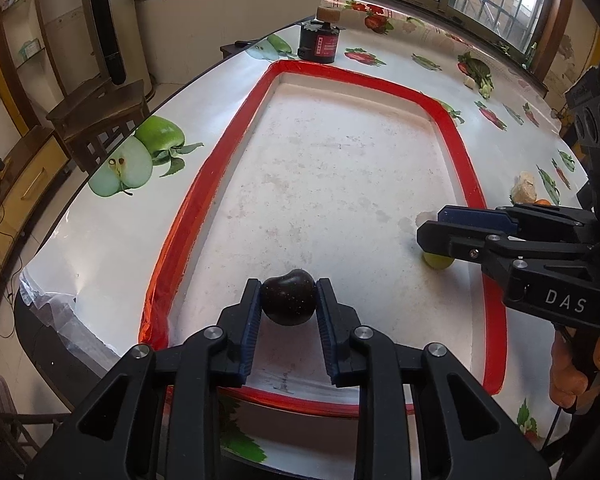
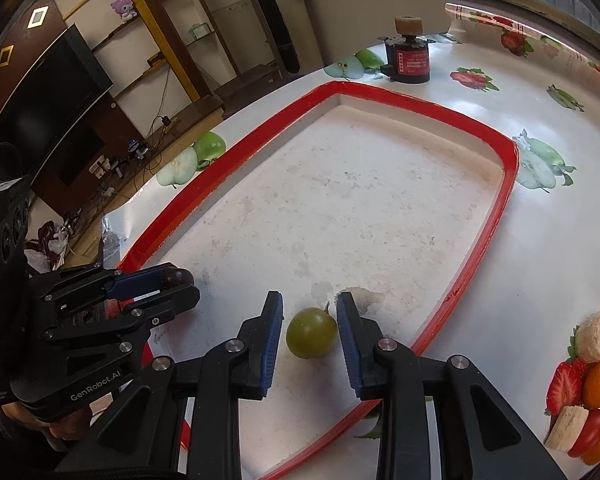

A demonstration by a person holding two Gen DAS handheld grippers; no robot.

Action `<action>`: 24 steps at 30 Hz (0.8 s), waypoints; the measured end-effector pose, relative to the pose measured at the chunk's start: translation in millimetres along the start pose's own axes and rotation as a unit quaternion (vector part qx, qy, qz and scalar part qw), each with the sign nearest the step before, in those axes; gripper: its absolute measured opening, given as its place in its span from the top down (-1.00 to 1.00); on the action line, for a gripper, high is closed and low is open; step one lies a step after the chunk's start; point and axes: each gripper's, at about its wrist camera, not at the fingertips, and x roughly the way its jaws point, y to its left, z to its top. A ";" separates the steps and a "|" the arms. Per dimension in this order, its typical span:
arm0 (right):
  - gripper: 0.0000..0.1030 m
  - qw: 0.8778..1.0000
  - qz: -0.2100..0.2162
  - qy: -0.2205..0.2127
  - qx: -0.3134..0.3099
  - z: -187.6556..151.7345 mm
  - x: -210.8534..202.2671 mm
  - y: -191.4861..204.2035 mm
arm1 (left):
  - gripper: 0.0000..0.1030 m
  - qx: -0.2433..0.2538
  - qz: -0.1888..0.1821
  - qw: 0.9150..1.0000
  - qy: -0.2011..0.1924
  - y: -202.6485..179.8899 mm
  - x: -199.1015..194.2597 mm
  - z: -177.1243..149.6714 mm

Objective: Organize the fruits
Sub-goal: 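Open both tools to drop the plum and grape into the tray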

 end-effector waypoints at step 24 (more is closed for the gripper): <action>0.09 0.995 -0.028 -0.084 0.038 -33.5 -97.9 -23.5 | -0.10 0.027 0.031 0.999 -0.035 -27.9 -28.0 0.6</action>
